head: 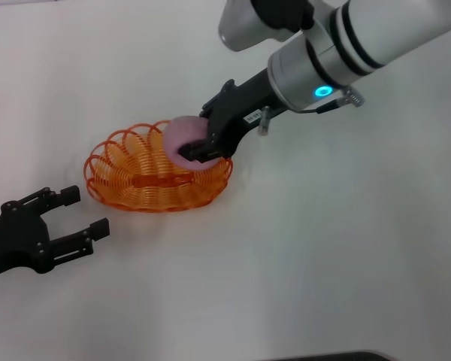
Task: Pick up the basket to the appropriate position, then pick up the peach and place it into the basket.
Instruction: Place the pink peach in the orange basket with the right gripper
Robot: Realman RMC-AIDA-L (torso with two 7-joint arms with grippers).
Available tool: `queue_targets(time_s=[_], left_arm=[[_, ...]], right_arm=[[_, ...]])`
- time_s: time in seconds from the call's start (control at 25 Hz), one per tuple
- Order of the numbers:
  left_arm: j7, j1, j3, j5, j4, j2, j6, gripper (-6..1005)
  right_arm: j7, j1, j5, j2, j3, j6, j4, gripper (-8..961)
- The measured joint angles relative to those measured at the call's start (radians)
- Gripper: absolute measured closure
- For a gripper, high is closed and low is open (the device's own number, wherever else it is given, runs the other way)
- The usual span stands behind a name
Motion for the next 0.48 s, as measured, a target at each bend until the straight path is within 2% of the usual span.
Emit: queue_targets(time_s=[0.48], left_arm=[[0.0,0.0,0.0,-0.011,-0.003,-0.001,0.0,172]], right_arm=[[-0.066,0.024,0.047,0.002,-0.08,0.134,0.113,409]])
